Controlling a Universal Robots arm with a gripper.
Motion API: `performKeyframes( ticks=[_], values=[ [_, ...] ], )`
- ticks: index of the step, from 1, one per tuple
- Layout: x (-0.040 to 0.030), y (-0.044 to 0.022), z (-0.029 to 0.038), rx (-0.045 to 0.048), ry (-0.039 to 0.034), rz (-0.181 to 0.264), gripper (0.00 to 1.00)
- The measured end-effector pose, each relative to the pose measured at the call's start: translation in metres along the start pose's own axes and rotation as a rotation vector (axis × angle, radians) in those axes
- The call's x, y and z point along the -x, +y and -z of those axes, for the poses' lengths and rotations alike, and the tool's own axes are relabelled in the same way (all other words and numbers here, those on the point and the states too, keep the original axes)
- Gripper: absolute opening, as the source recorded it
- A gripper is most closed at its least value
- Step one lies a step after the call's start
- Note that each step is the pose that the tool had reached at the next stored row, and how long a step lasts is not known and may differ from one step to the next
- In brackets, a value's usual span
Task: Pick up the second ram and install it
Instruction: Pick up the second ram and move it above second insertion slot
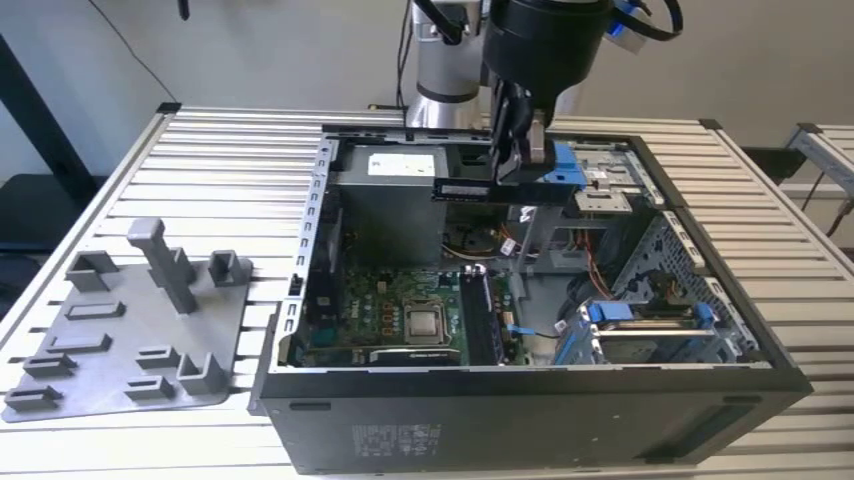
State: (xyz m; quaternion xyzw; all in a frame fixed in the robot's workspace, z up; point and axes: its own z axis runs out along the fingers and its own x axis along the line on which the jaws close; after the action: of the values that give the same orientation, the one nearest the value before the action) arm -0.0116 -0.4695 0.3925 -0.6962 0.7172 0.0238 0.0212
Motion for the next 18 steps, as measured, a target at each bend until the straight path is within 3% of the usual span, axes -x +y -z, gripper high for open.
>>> performKeyframes(
  ticks=[14,18],
  values=[
    [0.0305,0.0002,-0.0043,-0.0001,-0.0002,0.0,0.14],
    [0.0338,-0.0006,-0.0056,-0.0001,-0.0002,0.0,0.14]
  ],
)
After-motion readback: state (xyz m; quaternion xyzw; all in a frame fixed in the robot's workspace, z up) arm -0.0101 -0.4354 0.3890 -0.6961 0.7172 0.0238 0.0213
